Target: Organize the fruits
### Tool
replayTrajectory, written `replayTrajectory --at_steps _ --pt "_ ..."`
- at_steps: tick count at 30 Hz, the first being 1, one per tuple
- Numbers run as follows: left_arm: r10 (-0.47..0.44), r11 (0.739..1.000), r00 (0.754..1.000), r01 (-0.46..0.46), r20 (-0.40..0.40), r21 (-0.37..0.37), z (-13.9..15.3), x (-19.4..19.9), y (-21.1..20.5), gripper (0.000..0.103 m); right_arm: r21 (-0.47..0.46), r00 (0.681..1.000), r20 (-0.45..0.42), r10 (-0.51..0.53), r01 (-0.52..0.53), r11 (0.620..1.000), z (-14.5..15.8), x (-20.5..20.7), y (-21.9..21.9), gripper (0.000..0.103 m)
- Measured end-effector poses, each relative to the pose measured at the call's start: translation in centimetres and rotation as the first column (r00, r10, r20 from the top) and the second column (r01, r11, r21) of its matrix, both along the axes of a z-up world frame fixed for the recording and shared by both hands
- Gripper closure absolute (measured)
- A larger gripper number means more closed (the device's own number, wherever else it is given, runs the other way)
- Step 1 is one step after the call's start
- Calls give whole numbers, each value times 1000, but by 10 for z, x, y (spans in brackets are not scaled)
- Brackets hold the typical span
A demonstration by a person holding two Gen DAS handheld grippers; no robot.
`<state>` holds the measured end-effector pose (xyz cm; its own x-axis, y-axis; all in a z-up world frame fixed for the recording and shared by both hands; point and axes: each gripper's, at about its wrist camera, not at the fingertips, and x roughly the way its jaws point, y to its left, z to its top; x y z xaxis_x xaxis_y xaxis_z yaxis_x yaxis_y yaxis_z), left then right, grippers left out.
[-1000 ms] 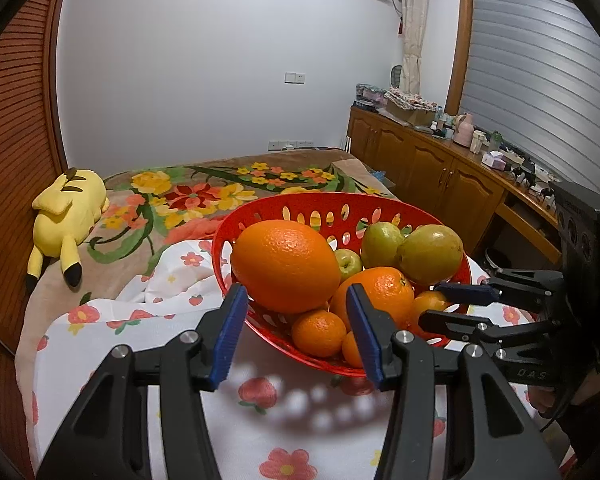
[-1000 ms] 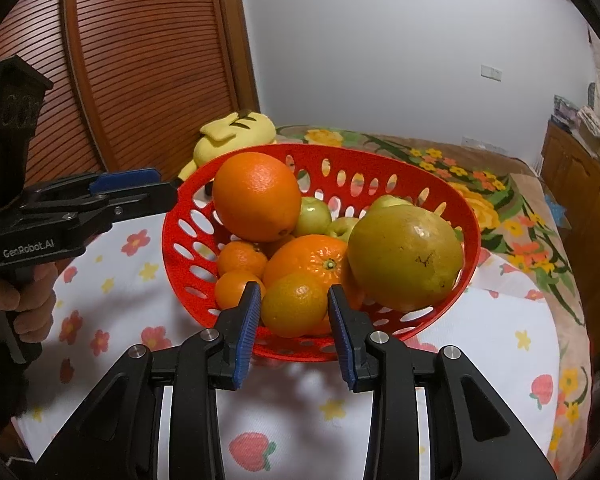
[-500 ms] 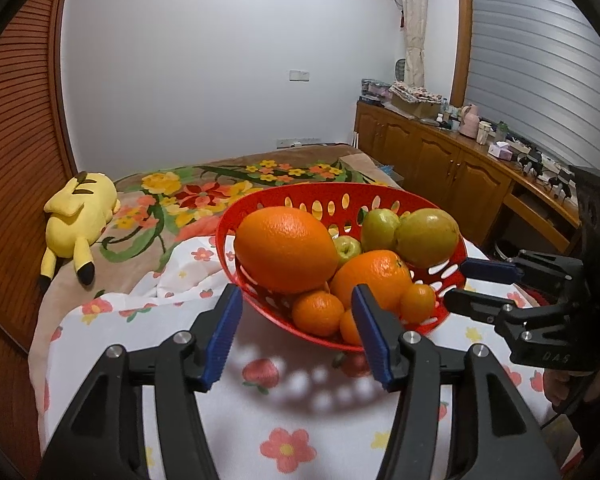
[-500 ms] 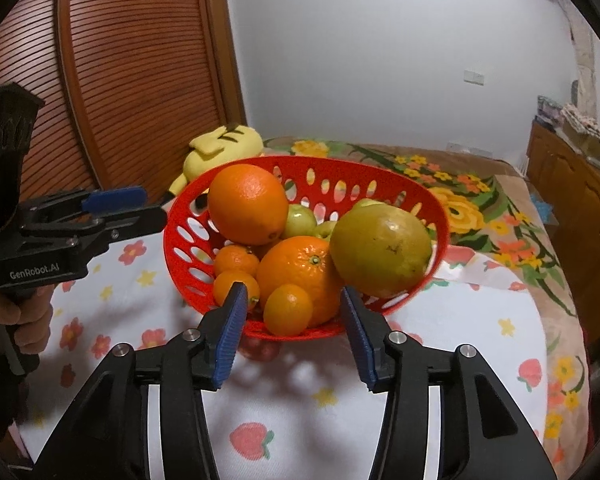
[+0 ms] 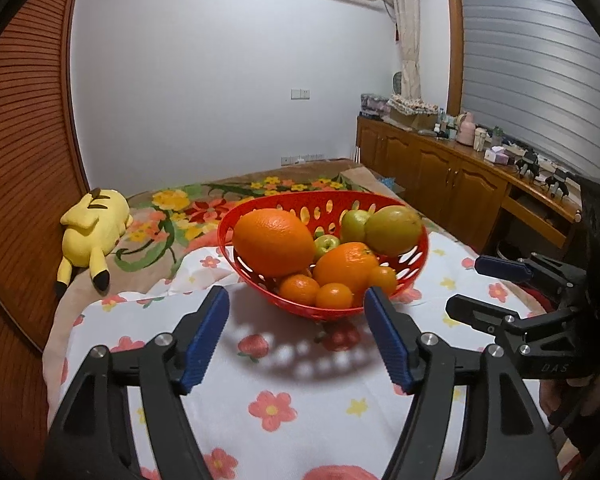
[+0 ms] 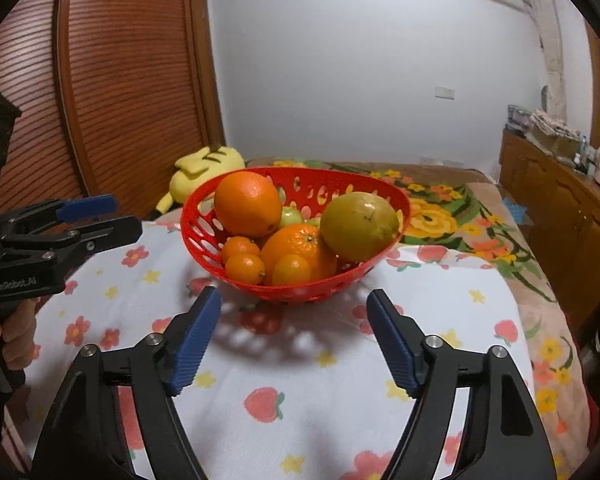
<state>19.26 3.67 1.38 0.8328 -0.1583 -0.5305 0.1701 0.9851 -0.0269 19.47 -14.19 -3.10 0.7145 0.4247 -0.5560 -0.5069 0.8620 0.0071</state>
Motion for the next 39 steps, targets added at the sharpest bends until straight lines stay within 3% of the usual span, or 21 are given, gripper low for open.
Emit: replayTrajectory --at_steps 2,6,16,39 --pt "7 1000 1000 -7 17 -5 3 -8 0 15 13 1000 5 -11 11 1000 2 -7 -4 16" --pt "34 999 997 -34 64 -2 11 -26 2 6 36 999 29 -36 35 999 9 -21 -12 13" --pt "86 996 988 -89 127 18 26 -62 -1 5 51 992 99 -76 71 996 27 -51 -19 11" --pt "112 994 984 -111 138 -20 36 -129 -5 5 62 973 208 -96 85 994 55 -114 -20 11"
